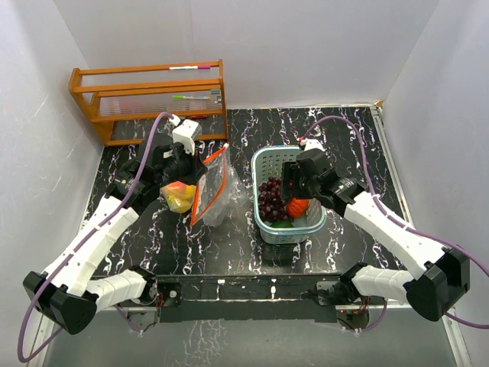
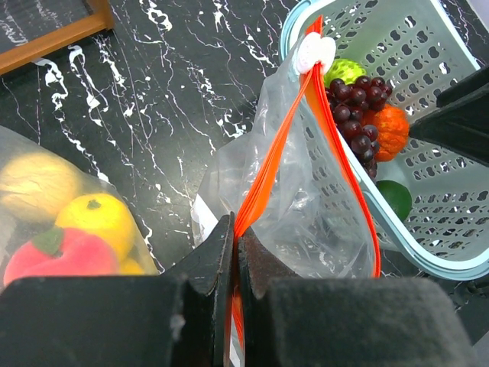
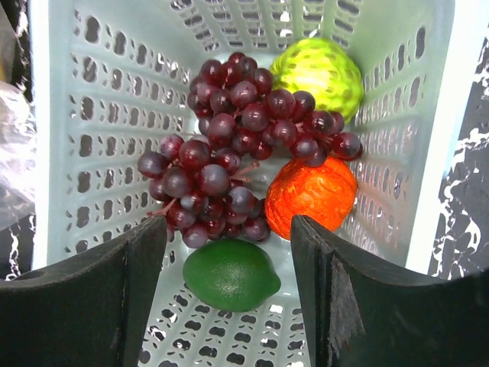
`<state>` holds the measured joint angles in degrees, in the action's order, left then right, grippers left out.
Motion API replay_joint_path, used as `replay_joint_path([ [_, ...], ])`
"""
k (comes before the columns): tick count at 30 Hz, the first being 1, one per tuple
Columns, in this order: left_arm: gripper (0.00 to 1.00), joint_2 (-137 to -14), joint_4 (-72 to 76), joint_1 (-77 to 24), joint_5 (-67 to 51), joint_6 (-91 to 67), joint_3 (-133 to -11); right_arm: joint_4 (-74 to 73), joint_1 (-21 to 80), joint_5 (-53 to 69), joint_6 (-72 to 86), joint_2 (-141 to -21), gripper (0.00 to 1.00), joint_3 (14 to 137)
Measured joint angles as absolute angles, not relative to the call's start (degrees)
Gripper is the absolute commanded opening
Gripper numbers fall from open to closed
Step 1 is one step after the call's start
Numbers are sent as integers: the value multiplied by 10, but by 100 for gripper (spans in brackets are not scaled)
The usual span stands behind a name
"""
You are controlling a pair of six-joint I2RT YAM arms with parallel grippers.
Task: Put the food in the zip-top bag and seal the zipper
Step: Pick up the fake fruit from the bin.
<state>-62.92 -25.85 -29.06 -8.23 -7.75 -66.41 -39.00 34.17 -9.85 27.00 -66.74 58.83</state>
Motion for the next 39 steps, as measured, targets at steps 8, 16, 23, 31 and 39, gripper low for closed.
replay_joint_path([
  [8, 0, -632, -253, -291, -85, -77, -659, -370, 364, -73, 284, -676, 68, 535],
  [16, 0, -636, -253, -291, -86, -77, -656, -304, 378, -50, 279, -750, 68, 535],
  [23, 0, -636, -253, -291, -91, -80, -656, -247, 378, -48, 274, -835, 55, 531],
  [31, 0, -636, -253, -291, -95, -81, -656, -199, 378, -57, 280, -837, 11, 507],
  [39, 0, -636, -253, -291, -95, -81, -655, -273, 378, -62, 262, -758, 8, 531],
])
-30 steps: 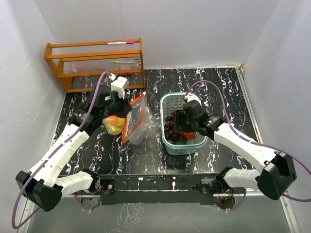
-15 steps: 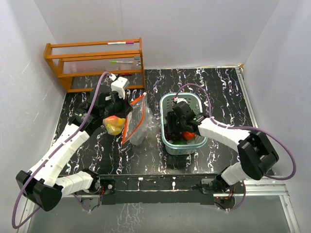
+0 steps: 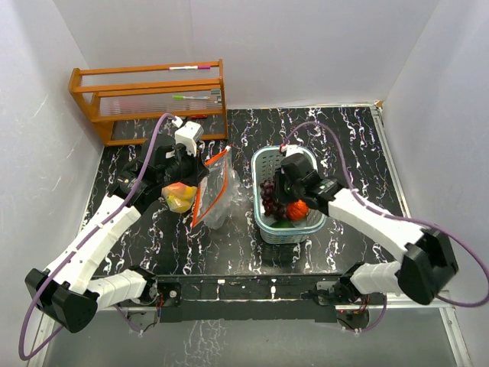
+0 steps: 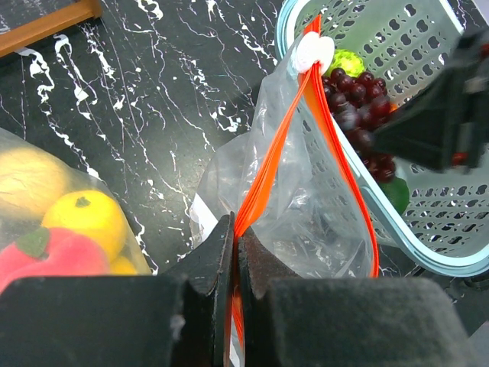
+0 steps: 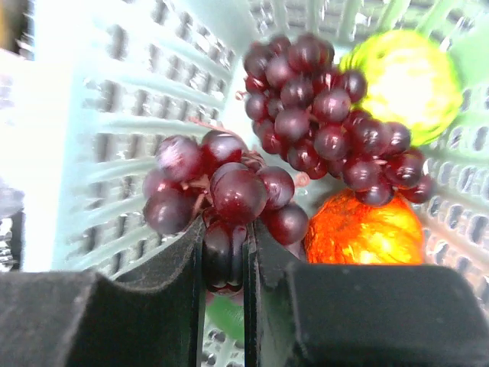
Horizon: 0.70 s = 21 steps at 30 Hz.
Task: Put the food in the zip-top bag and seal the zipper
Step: Pick up the fake fruit from the bin, then place the fake fruit in the zipper food storage bag.
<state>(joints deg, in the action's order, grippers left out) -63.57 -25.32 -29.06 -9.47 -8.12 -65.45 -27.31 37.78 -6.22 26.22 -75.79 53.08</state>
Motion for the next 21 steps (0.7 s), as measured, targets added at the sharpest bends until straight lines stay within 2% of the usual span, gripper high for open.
replay_joint_path([
  [9, 0, -636, -253, -291, -95, -81, -655, -336, 378, 14, 219, -646, 8, 704],
  [21, 0, -653, -250, -291, -99, -84, -655, -251, 378, 181, 229, -606, 8, 704],
])
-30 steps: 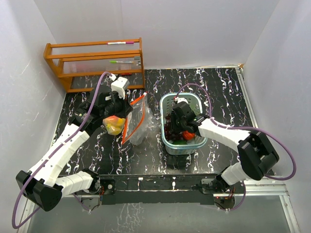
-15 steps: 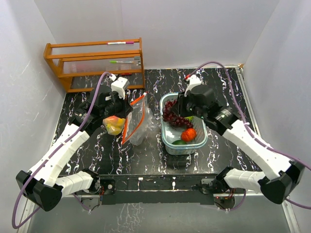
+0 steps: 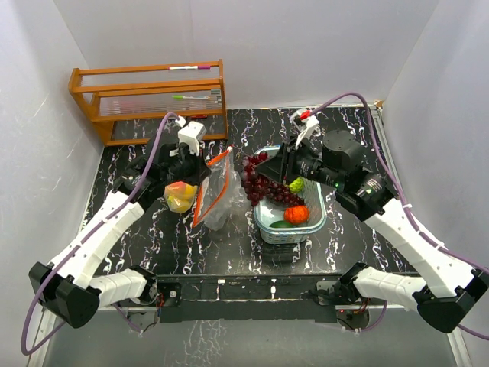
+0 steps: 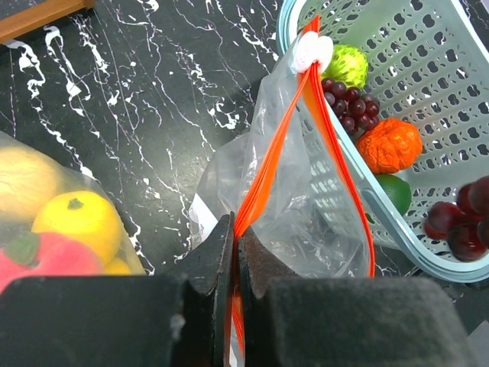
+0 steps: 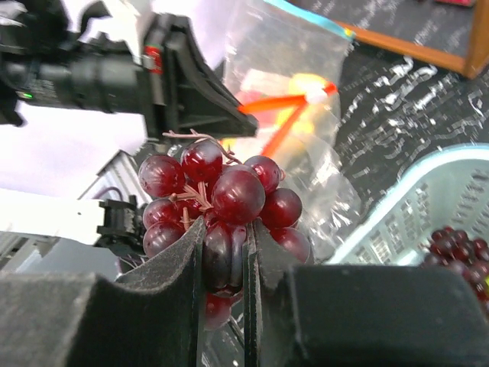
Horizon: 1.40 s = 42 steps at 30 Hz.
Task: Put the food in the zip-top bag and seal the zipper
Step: Place the fake fruit in the zipper food storage bag.
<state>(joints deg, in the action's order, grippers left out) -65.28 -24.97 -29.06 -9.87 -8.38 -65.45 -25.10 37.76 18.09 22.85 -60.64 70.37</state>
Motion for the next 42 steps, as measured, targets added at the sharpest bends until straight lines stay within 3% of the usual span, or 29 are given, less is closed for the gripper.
replay_joint_path([
  [18, 0, -686, -197, -291, -154, -121, -637, 117, 378, 289, 374, -648, 8, 696],
  [26, 0, -678, -192, -291, -182, -143, -636, 249, 387, 288, 425, -689, 8, 626],
  [36, 0, -646, -158, -291, -226, -188, -604, 335, 421, 246, 446, -726, 8, 559],
  [42, 0, -645, -160, -291, -230, -194, -600, 292, 435, 181, 406, -699, 8, 526],
])
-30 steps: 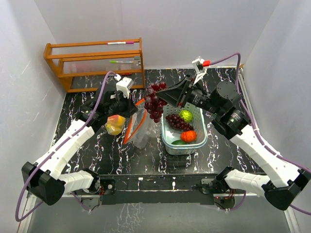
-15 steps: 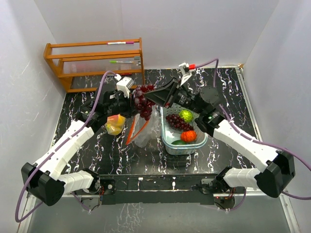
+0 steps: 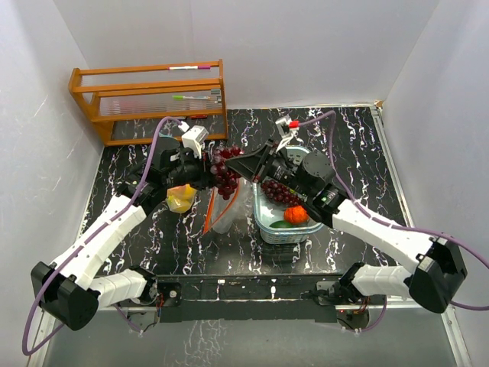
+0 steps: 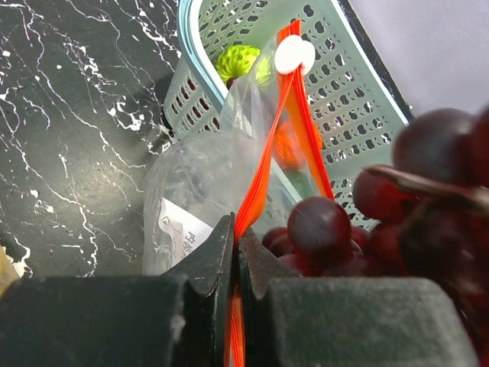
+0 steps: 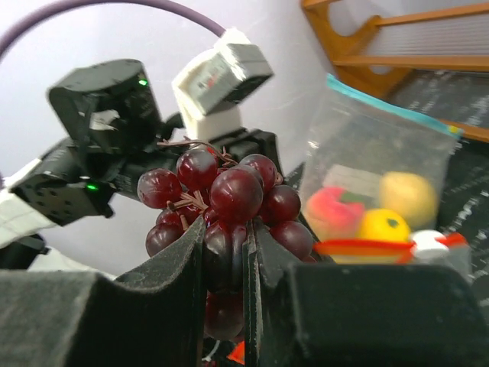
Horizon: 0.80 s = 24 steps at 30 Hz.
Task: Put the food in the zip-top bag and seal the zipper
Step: Place the fake fruit in the zipper food storage bag.
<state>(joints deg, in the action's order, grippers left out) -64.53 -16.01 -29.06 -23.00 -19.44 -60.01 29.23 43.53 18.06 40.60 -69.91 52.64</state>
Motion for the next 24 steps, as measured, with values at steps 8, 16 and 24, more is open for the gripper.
replay_joint_path([
  [8, 0, -645, -186, -291, -227, -194, -624, 156, 463, 70, 343, -638, 8, 493],
  [16, 0, -645, -190, -288, -221, -196, -634, 51, 533, -36, 298, -722, 8, 534],
  [24, 0, -646, -199, -283, -216, -197, -646, -52, 575, -133, 270, -840, 19, 643],
])
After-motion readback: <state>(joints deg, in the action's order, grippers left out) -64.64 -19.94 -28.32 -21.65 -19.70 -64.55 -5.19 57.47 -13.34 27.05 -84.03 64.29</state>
